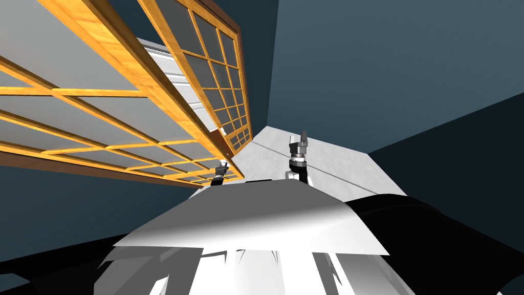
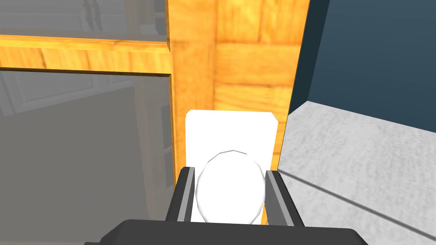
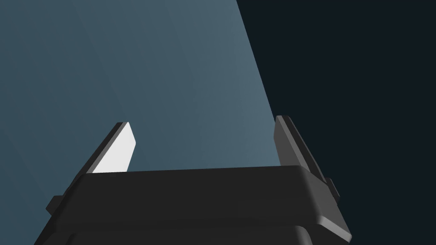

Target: Pull the door open

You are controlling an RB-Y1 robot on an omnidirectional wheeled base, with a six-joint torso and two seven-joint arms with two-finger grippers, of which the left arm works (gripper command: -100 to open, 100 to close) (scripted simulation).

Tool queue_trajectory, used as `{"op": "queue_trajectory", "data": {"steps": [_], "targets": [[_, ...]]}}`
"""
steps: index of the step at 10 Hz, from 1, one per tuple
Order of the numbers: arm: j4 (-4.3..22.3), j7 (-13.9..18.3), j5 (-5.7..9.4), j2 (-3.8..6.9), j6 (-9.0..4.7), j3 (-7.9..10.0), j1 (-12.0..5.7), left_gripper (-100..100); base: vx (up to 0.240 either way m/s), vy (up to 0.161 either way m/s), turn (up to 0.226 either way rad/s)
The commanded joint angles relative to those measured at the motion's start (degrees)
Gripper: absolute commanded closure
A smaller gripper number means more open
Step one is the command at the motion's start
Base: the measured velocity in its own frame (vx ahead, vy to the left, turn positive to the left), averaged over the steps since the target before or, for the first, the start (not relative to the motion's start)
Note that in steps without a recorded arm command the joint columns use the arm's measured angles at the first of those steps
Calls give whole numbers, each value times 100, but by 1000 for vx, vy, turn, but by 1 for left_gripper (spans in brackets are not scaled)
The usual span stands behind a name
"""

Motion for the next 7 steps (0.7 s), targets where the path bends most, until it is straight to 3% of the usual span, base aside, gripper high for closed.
{"op": "queue_trajectory", "data": {"steps": [1, 7], "targets": [[0, 0, 0, 0, 0, 0, 0, 100, -104, 16, -21], [-32, 467, -305, 317, -514, -331, 321, 100, -187, 54, -83]]}}
